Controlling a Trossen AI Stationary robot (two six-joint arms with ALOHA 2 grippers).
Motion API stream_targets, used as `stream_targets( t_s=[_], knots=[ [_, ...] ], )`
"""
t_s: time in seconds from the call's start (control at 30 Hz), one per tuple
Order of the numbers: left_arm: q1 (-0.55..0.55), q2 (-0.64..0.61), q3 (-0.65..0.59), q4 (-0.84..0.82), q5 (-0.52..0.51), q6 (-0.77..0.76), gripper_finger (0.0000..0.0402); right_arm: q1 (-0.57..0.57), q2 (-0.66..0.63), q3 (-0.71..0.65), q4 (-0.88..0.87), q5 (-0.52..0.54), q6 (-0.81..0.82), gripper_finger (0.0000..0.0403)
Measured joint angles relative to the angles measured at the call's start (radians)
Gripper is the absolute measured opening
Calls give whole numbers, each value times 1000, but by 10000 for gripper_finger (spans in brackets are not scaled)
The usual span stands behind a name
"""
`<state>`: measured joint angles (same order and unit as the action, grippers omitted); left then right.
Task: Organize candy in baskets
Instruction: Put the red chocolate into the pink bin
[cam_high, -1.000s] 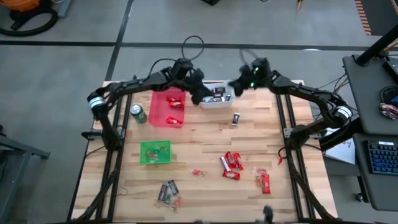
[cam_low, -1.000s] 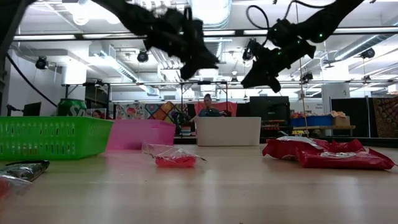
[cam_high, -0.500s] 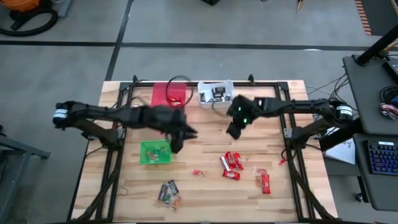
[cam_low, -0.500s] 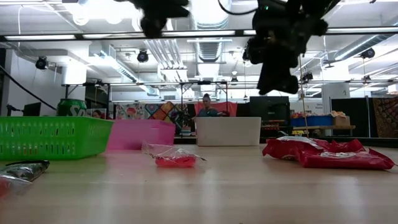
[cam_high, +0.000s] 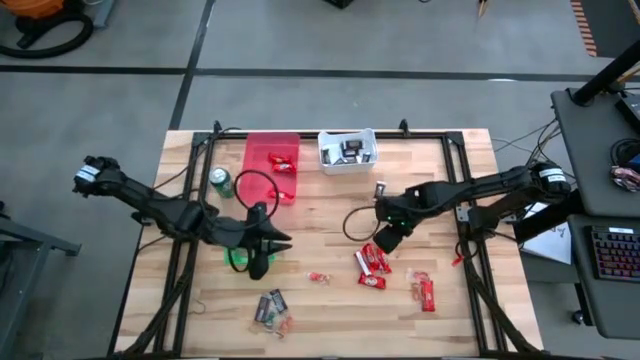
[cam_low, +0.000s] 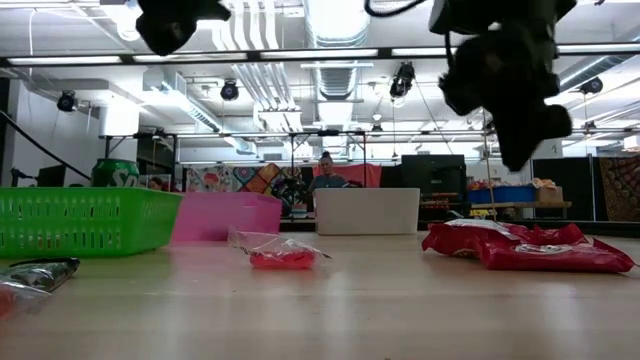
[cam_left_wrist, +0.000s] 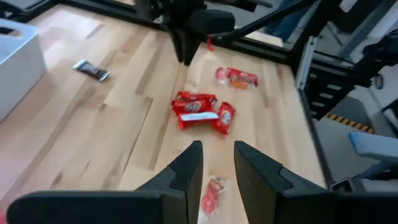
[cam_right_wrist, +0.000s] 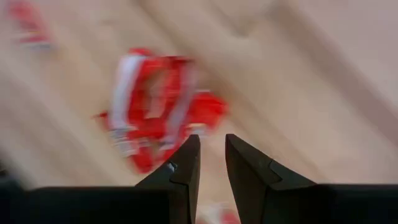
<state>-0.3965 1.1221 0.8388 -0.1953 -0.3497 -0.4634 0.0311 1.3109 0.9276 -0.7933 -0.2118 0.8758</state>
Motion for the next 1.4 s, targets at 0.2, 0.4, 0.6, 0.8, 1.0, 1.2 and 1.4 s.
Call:
stream_targets(
  t_s=[0.2,0.4,0.6,0.8,1.0,1.2,1.4],
  knots=[
    [-34,14,-30,1,-33,-35,76,59,0,0,-79,163,96,74],
    [-37,36,-39,3,-36,-62,76,113,1,0,-40,166,181,127],
    [-37,39,-41,30,-38,-54,76,169,17,-1,-25,205,242,181],
    [-39,39,-43,38,-67,-53,76,208,120,-2,26,213,255,207],
    [-40,40,-43,39,-82,-52,76,207,223,-1,50,209,210,215],
    [-40,41,-43,47,-98,-53,76,207,262,0,98,163,175,215],
    [-41,61,-43,48,-141,-75,76,207,276,0,113,182,130,215]
  ],
)
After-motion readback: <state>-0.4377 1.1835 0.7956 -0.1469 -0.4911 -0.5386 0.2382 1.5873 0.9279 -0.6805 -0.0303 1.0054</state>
